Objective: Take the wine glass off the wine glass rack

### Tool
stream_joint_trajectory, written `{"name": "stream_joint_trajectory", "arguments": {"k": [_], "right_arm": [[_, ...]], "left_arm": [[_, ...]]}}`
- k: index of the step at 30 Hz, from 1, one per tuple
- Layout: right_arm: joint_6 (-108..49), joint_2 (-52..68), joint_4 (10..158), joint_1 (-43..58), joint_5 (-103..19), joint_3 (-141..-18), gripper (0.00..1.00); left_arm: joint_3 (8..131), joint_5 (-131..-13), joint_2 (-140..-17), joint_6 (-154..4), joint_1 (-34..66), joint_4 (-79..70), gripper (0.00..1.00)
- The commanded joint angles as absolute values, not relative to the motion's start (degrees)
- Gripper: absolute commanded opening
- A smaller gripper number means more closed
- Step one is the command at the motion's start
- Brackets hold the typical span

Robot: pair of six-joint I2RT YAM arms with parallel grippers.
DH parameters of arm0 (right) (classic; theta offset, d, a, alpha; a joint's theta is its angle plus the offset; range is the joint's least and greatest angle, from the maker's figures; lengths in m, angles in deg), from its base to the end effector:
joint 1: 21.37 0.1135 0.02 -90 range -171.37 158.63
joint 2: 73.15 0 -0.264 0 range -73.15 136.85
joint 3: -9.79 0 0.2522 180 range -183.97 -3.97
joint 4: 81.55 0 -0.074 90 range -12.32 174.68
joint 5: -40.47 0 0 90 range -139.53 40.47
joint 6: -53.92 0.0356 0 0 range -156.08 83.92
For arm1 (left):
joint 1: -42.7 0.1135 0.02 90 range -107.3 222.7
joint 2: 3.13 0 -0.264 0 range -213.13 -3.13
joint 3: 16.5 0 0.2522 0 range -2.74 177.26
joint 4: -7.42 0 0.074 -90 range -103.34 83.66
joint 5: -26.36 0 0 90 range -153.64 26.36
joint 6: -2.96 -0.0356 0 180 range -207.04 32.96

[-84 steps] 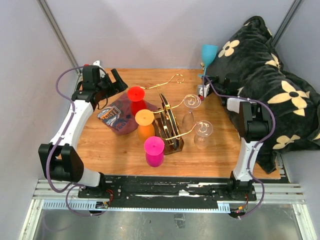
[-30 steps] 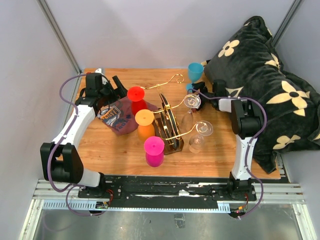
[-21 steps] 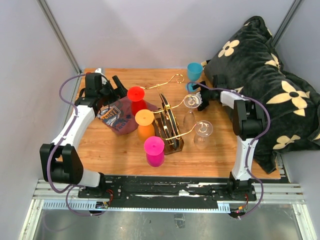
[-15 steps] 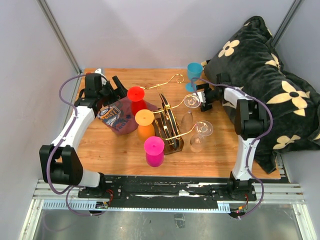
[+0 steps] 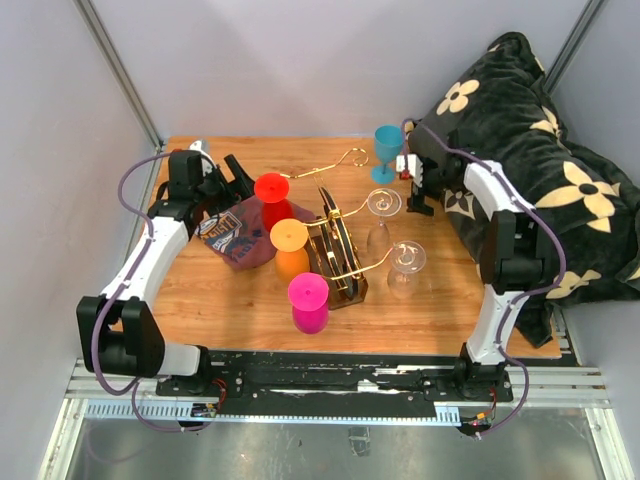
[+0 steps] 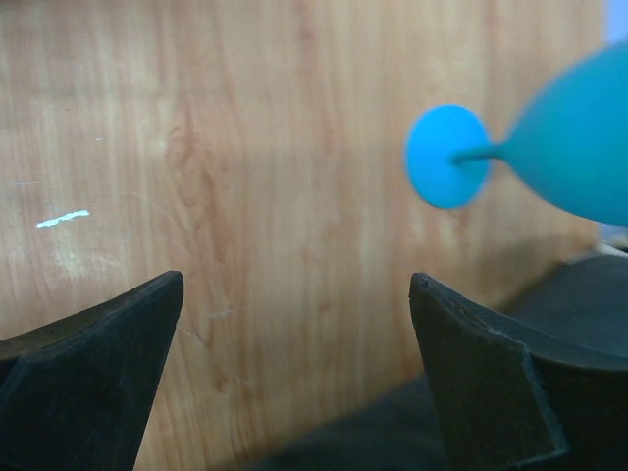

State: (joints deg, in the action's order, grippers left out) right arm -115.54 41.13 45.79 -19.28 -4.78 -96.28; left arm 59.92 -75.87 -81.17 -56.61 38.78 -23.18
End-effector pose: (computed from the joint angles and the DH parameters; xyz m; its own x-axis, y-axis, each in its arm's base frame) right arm 0.4253 0.0406 0.2314 0.2025 -0.6913 -0.6936 -0.9256 0.0962 -0.3661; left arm 0.3082 -0.0287 0.3066 -0.5830 -0.4562 -0.6723 -0.0576 0.8486 -0.5259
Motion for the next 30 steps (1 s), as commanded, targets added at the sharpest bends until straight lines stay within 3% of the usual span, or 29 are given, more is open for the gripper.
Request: {"name": "stream_joint_trajectory", "arguments": {"k": [1,4,8,11,13,15,17,21,22,26,30], "right_arm": [[-104.5,36.2,43.4,-21.4,-8.3,-102.3,0.99],[-100.5,33.8,44.4,-21.4,-12.1,-105.9,0.98],[-87.0,30.8,47.5,-21.4,-26.0,-111.6,0.98],[-64.5,30.2,44.1,-21.0,-43.7,-120.4,0.98],[-51.3,30.7,33.8,-21.3,-45.9,-128.8,0.99],[-38.3,30.4,24.2,-21.7,-39.8,-132.3,0.96],[-27.7,26.2,23.9,-22.0,-31.9,-125.5,0.87],[-10.8,12.1,48.3,-22.1,-9.6,-98.3,0.47],[-8.3,10.1,50.7,-22.1,-7.3,-94.4,0.43],[-2.2,3.6,59.2,-21.7,1.7,-83.0,0.51],[1.5,0.4,64.8,-21.6,4.3,-76.6,0.52]], "left_arm": [[61.8,-78.4,-79.0,-56.0,39.0,-23.8,0.96],[62.3,-77.7,-78.3,-56.5,39.0,-24.9,0.97],[63.3,-76.7,-77.4,-57.1,39.0,-26.9,0.97],[63.3,-76.5,-76.6,-56.9,39.0,-27.2,0.97],[63.3,-75.9,-76.3,-56.8,39.0,-27.4,0.97],[63.3,-75.1,-76.3,-56.5,39.1,-27.8,0.97],[63.7,-74.9,-76.7,-56.3,39.0,-28.6,0.97],[63.4,-75.4,-76.0,-55.9,39.0,-29.6,0.97],[63.1,-75.3,-75.7,-56.0,39.0,-29.8,0.97],[63.3,-74.2,-74.5,-57.0,39.0,-30.8,0.97],[63.0,-74.4,-74.4,-57.0,39.1,-30.7,0.97]]}}
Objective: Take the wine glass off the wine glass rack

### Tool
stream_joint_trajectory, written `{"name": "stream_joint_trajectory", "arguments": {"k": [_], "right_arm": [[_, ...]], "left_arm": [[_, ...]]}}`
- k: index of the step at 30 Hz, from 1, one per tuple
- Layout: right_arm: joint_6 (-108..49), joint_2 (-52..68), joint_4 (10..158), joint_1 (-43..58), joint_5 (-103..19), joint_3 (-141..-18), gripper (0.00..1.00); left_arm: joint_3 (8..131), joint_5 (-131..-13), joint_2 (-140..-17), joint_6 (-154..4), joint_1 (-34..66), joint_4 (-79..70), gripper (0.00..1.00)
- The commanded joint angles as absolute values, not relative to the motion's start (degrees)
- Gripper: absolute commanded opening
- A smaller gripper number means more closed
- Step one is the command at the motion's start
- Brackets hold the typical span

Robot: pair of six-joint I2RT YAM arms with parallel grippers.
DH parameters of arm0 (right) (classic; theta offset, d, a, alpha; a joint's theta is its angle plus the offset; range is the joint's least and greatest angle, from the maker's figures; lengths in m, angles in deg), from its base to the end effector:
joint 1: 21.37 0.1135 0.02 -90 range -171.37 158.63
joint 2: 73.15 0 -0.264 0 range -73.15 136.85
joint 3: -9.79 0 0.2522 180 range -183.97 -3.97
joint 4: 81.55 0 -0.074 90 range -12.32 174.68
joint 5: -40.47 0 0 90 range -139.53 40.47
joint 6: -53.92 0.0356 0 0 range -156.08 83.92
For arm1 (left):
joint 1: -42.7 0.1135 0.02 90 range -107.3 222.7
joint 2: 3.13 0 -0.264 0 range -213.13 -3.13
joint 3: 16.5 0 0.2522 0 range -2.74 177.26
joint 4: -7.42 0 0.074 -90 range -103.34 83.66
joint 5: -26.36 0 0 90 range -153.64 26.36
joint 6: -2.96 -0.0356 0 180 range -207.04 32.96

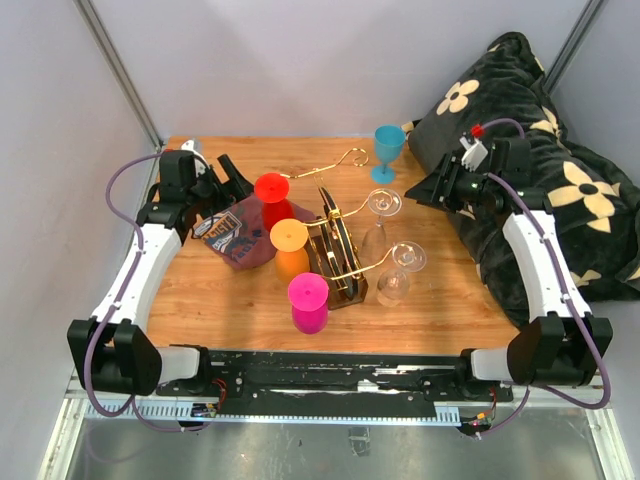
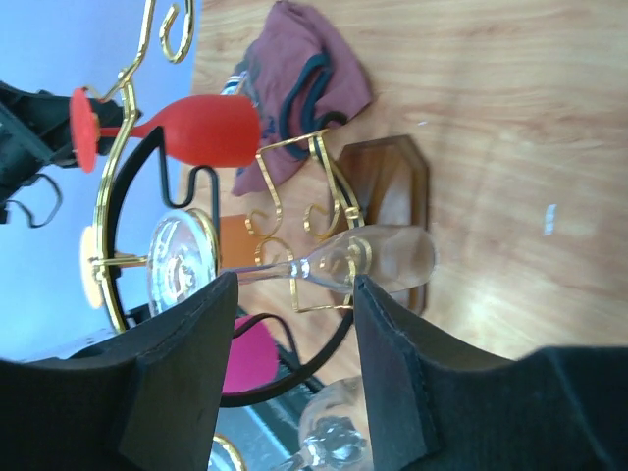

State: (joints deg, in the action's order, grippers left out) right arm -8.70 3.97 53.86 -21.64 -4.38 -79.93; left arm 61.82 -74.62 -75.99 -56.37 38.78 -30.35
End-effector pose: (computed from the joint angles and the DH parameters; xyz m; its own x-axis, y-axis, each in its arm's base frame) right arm 0.2915 0.0239 0.3734 -0.7454 0.3279 -0.5804 -0.2873 0.6276 0.7236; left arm 0.2842 -0.0263 0.3315 -0.5748 -0.4625 -0.6750 -0.0761 0.8516 -0.5187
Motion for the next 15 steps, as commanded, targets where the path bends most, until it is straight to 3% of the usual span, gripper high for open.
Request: {"name": "stream_joint_trajectory", "arguments": {"k": [1,15], "right_arm": [[2.5,0.2,66.0,-21.5,5.2,-75.6,0.51],[3.9,-0.8,68.9,-19.3,6.0,-72.0,0.43]], "left_arm": [[62.9,-74.8,-74.5,-56.9,39.1,-30.6,0.97],[61.8,-75.3,-73.5,-57.0,39.1,-30.5,0.97]]}}
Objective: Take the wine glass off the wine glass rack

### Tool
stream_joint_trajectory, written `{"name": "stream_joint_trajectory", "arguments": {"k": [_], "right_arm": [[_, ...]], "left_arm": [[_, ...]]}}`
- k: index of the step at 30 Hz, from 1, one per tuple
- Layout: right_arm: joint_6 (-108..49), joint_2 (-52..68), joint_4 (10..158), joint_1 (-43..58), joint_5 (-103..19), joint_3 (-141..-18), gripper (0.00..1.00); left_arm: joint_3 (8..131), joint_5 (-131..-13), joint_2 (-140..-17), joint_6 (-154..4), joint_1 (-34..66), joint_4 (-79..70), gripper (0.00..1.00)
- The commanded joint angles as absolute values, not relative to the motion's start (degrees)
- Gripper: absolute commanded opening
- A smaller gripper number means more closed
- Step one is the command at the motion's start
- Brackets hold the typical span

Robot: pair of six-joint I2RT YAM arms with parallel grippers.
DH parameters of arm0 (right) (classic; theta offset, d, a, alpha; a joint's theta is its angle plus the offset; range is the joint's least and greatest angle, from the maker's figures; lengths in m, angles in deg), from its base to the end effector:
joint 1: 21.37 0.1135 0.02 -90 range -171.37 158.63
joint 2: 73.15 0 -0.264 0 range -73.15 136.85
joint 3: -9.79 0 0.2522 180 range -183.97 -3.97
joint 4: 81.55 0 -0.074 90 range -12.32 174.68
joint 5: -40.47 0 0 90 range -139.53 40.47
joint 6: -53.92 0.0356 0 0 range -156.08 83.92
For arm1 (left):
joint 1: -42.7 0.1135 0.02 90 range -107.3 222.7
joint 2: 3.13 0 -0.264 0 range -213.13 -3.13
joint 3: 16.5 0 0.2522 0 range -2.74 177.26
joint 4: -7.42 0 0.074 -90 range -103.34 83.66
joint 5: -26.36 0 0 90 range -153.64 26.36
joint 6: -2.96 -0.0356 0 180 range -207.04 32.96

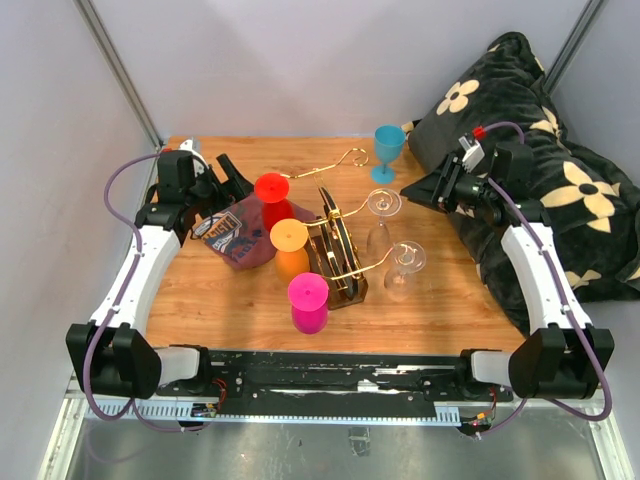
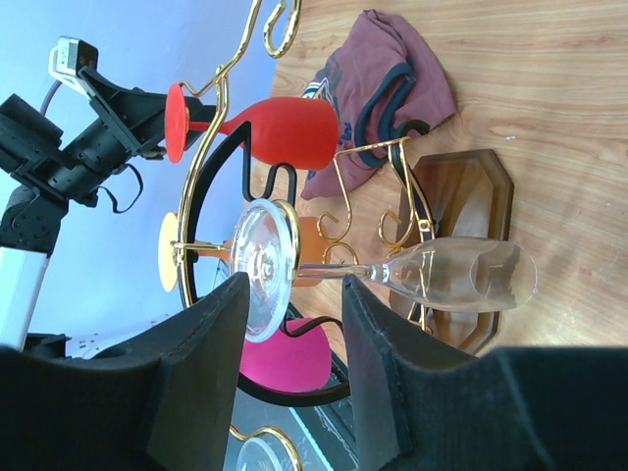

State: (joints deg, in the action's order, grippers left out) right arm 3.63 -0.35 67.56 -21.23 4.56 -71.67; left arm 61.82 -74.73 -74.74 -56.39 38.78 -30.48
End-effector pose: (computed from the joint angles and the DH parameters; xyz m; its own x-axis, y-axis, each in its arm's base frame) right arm 0.2790 0.0295 0.3678 -0.7710 0.3728 -0.5163 -0.3362 0.4504 0.8271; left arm 0.2792 -0.0260 0.3371 -0.5624 -0.4629 -0.6852 -0.0644 0.8506 -0.5218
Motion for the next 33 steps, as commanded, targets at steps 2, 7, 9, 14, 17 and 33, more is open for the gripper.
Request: {"name": "stream_joint_trajectory", "arguments": {"k": [2,7,9,14,17,33], "right_arm": [[3.0,-0.1,67.5,-18.2,5.3,-72.8,0.42],[2.3,1.4,67.1,-15.1,4.3,-73.2,0.31],[2.0,1.8,66.8,-14.5,4.1,-73.5,0.31],[1.0,1.2,65.2,-14.5,3.5,-74.2,0.05],[0.3,0.0,63.7,-15.4,2.7,-74.8,0.06],[-1.7,-1.0,59.4,-17.2,1.9,-78.7,0.15]], "left_arm": [[61.7,-75.4,-73.4,-56.9,39.1,-30.4,0.97],[61.8,-75.6,-73.4,-56.9,39.1,-30.4,0.97],[62.1,-75.5,-73.3,-57.1,39.1,-30.7,0.97],[62.2,-75.1,-73.0,-57.4,39.1,-31.2,0.98],[62.1,-75.1,-73.0,-57.5,39.1,-31.4,0.98],[62.0,-75.0,-73.0,-57.8,39.1,-31.3,0.98]]}}
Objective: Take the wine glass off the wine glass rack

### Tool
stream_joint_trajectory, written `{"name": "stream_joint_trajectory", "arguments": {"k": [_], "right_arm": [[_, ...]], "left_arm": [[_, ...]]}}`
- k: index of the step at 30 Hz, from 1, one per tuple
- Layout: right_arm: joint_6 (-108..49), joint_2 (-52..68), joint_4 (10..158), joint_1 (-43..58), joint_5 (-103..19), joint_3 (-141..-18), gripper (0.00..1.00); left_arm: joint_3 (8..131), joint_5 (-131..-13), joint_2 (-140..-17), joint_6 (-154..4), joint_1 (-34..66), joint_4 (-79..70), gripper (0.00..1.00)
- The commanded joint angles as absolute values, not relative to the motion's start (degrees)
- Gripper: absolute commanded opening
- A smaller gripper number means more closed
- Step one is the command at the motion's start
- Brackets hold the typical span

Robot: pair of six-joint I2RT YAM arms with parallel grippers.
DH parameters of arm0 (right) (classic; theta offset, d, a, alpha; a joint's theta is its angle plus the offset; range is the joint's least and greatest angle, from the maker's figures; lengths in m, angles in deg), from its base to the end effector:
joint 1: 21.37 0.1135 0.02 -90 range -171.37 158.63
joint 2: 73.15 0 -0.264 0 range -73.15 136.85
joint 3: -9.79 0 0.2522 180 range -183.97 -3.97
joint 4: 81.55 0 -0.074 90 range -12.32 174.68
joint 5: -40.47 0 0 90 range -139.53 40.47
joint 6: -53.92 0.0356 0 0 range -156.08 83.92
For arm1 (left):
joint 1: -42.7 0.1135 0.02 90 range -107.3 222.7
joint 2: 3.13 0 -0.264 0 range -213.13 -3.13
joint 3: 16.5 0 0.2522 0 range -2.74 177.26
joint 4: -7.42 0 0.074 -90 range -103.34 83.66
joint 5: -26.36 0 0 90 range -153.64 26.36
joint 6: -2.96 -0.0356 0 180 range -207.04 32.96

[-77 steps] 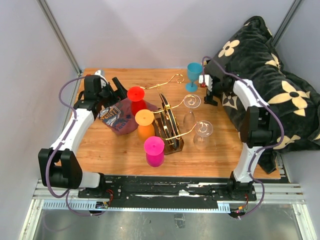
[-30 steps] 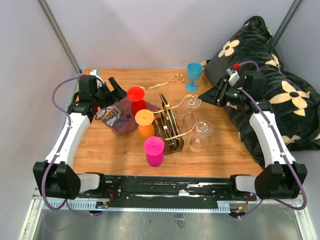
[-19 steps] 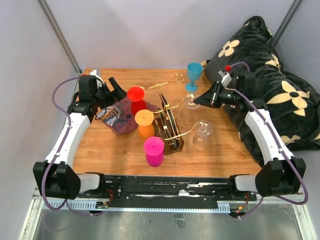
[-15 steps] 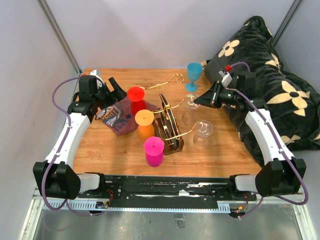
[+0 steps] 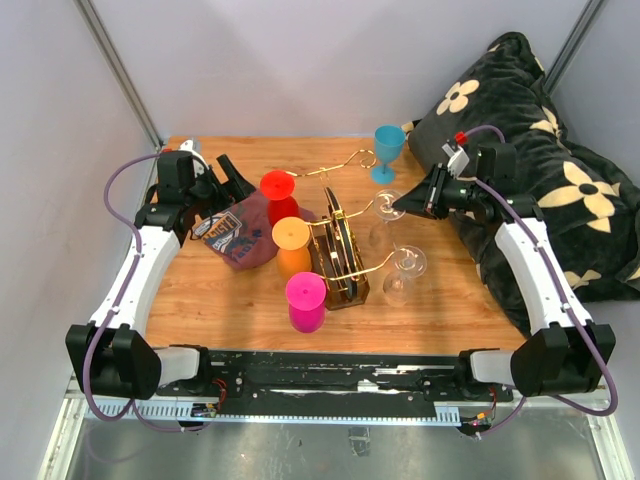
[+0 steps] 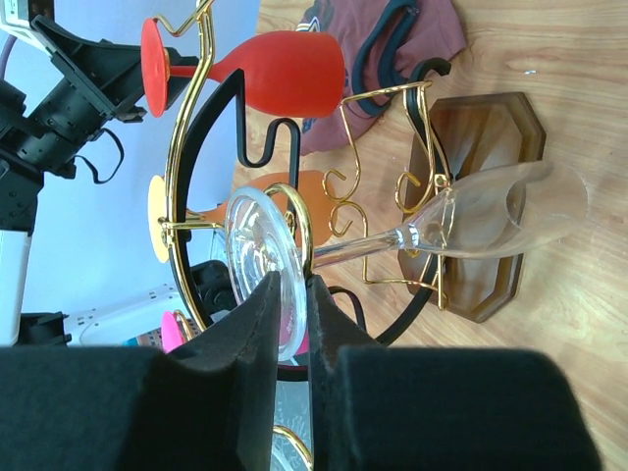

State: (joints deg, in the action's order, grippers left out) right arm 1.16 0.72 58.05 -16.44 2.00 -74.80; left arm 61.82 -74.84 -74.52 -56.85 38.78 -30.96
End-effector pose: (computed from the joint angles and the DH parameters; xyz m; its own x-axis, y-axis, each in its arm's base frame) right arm 0.2746 0.0517 0.3664 -0.8352 0.3058 -0.4571 -0.2835 0.4726 0.8344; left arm 0.2779 -0.0260 0.3373 -0.5668 -0.4556 -0.6864 -0.0609 0.8541 -0.5166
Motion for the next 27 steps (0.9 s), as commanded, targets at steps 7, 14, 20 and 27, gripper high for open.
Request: {"name": "stream_joint_trajectory", "arguments": {"k": [7,14,20,27], "right_arm": [[-2.2,-1.1,58.8,-17.2,1.9,-77.9,0.36],[-2.4,-1.3,58.7,-17.1,1.8,-77.9,0.06],[-1.9,-0.7,59.0,-17.5,1.3,-78.3,0.01],[1.5,-0.1,64.6,-18.6,1.5,-78.5,0.01]], "left_arm": [[61.4,-75.7,-73.3,-57.4,39.1,-30.8,0.98],[61.5,-75.6,-73.2,-57.5,39.1,-30.8,0.98],[61.1,-75.8,-73.1,-57.3,39.1,-30.8,0.98],[61.5,-75.0,-72.7,-57.7,39.1,-31.3,0.98]]}}
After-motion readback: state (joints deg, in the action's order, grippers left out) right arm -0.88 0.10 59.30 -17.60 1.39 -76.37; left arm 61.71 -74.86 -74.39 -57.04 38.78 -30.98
